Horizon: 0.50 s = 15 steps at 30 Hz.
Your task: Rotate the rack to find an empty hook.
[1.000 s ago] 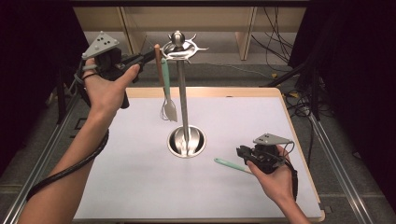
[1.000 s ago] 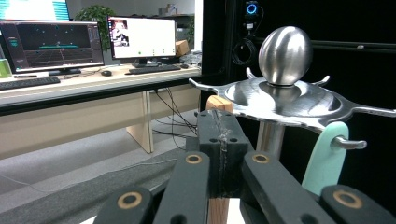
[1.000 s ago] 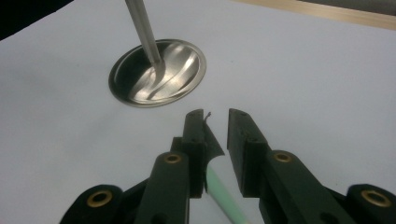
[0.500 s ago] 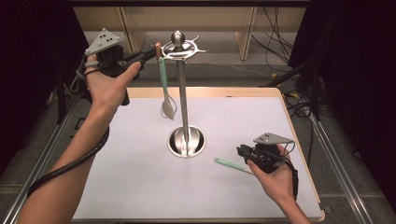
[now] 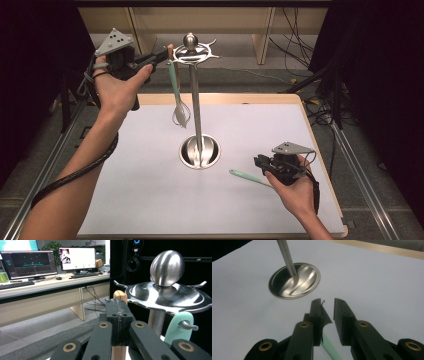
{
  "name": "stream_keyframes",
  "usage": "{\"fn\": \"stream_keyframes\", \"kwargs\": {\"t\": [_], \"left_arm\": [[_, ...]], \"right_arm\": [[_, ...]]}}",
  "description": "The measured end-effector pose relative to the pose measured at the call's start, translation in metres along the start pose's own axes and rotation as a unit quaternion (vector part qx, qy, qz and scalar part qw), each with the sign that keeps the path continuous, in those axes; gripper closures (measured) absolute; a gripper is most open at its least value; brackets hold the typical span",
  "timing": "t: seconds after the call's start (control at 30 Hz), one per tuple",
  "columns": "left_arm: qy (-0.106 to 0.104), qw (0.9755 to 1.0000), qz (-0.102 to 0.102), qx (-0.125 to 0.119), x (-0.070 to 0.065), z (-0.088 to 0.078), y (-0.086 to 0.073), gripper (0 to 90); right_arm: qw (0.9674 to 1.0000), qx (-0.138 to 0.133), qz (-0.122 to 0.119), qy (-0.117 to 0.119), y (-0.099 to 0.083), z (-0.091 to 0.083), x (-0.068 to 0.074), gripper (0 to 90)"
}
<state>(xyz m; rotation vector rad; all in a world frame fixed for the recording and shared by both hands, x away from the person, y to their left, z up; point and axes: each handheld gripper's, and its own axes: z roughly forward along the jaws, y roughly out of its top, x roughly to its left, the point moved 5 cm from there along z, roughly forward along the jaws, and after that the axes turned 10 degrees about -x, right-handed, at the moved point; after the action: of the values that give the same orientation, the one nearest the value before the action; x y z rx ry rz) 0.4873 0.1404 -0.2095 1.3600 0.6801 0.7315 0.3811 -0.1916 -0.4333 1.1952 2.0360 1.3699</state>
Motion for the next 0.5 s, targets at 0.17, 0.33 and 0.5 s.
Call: {"fn": "stream_keyframes", "kwargs": {"t": [0.17,0.33,0.5], "left_arm": [[0.000,1.0000,0.001,0.001,0.0007,0.0024,-0.0002,89.3],[0.000,1.0000,0.004,0.003,0.0012,0.0032,-0.0010,89.3],[0.000,1.0000,0.005,0.005,0.0017,0.0049,-0.0010,89.2]], "right_arm": [[0.9999,0.008,-0.003,-0.011,-0.0010,-0.0015,0.0000,77.7],[0.9998,0.012,0.013,-0.006,-0.0010,-0.0018,0.0020,77.5],[0.9998,0.003,-0.015,-0.011,0.0002,-0.0018,-0.0026,77.5]]}}
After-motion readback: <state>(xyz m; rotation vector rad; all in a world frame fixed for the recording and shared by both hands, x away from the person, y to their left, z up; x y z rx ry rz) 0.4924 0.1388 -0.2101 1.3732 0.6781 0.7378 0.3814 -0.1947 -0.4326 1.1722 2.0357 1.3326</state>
